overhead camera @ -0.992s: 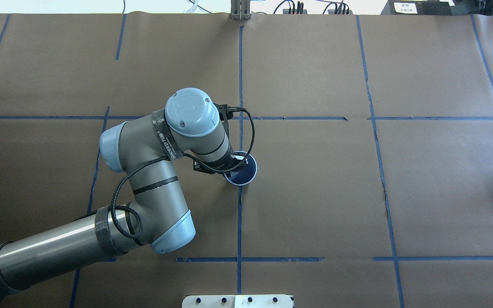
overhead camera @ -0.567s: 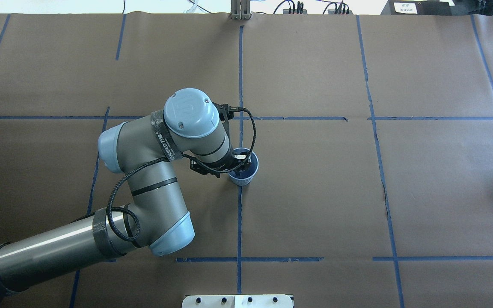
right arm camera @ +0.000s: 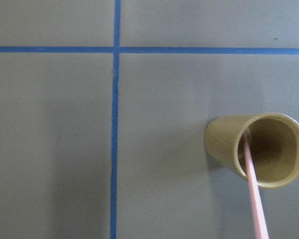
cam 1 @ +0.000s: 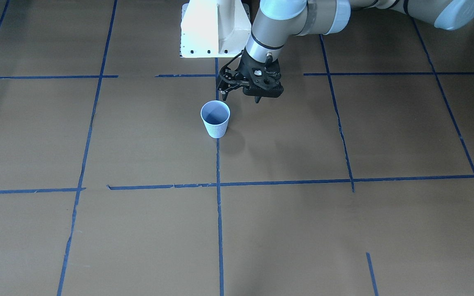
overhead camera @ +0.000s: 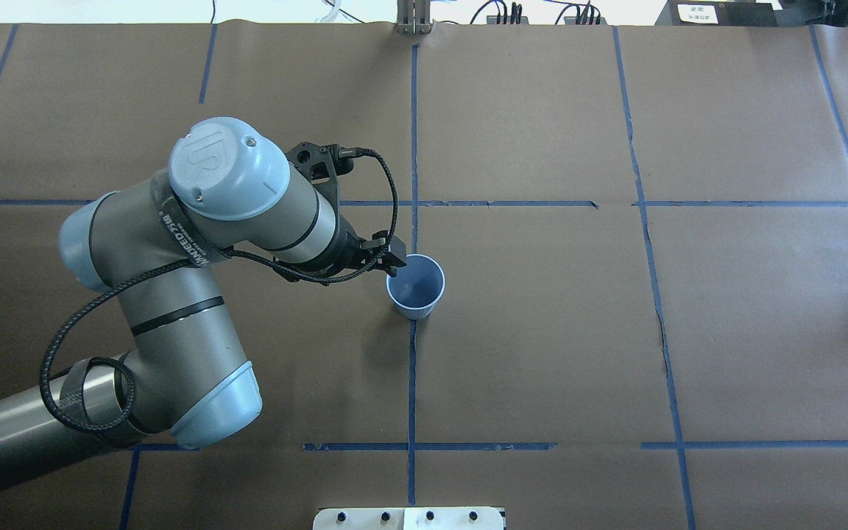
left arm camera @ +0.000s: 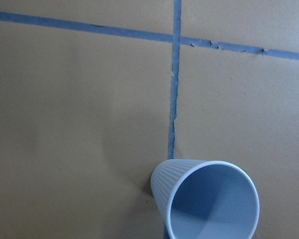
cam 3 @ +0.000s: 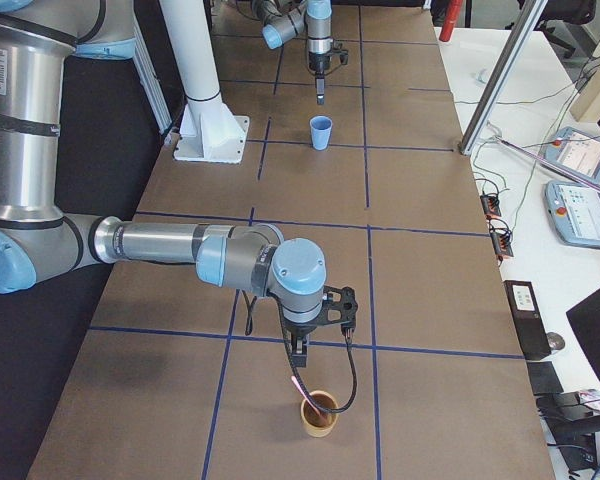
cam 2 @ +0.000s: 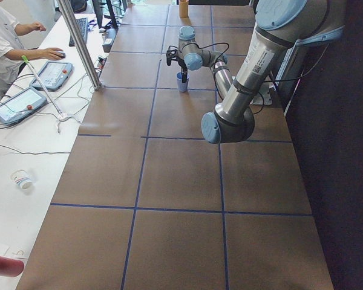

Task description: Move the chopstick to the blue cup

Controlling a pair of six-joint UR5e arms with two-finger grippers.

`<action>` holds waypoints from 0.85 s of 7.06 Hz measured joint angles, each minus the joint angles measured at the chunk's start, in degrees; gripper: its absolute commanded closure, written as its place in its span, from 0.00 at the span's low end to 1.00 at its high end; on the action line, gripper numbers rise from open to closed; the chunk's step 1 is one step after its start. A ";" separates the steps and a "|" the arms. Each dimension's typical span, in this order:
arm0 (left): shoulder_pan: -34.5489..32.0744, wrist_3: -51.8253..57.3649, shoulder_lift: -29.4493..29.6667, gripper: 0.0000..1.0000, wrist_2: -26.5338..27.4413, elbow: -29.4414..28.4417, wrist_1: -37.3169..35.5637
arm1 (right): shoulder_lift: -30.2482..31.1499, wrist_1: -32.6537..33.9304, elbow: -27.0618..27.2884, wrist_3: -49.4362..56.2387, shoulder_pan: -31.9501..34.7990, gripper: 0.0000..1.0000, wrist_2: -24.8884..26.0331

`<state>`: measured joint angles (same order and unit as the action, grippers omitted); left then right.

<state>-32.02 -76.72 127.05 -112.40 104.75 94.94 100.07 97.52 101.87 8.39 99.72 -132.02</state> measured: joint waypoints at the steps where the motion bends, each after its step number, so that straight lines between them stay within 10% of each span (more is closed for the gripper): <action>1: -0.21 -0.88 -0.53 0.00 -0.01 0.53 -0.01 | 0.57 -0.57 -0.33 -3.09 1.19 0.09 1.14; 6: -0.64 -2.89 -2.68 0.00 0.03 2.65 0.02 | 0.84 -18.13 -13.24 -15.85 1.74 0.18 3.17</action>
<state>-32.66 -79.61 124.37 -112.37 107.40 94.96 100.91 79.38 88.63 -7.46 101.46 -128.85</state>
